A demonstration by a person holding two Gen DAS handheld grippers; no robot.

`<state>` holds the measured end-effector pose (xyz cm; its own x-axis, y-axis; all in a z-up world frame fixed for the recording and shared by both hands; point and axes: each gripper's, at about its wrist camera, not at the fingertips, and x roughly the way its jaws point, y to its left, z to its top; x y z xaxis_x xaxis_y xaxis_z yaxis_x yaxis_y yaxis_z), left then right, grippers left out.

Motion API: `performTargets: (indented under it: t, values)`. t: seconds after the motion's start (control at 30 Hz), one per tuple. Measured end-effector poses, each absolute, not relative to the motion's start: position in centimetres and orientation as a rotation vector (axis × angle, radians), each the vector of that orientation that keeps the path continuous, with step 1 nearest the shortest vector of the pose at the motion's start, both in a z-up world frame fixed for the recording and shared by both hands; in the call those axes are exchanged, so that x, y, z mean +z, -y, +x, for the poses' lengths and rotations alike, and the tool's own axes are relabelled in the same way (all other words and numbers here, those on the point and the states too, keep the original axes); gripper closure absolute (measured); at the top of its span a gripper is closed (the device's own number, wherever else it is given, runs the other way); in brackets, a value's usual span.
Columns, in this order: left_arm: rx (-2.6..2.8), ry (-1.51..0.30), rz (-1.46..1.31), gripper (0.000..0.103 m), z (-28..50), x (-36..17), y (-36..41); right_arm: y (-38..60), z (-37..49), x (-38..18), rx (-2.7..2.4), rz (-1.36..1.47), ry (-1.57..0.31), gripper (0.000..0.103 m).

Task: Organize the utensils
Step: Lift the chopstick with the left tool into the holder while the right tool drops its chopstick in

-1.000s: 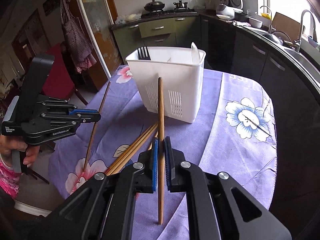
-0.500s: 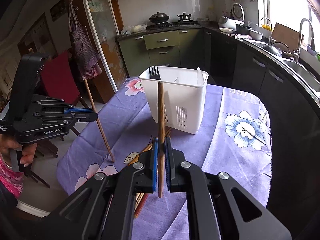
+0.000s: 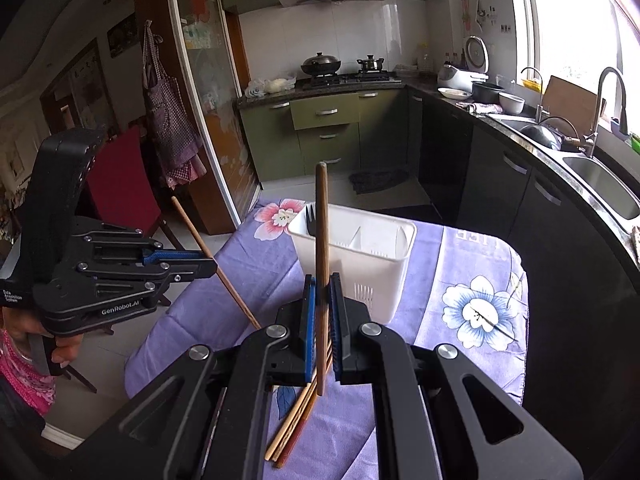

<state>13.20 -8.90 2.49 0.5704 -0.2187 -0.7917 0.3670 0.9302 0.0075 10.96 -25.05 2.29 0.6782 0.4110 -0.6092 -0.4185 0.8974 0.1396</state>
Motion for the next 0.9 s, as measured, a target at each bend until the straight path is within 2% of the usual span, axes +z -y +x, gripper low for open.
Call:
performTargets:
  t: [0.57,0.73,0.9]
  values:
    - [-0.343,-0.696,0.183,0.098,16.2,13.8,11.8,24.8,17.1,12.9,0.383,0.049,-0.506,0.096]
    - [-0.316,-0.66,0.181,0.098,19.2,14.2,12.8,23.8,20.5,12.4,0.321,0.019,-0.502,0.096]
    - [-0.288,-0.692,0.185,0.098,22.5,11.0,13.4,23.4,23.2,8.8,0.313,0.006,-0.574,0.096]
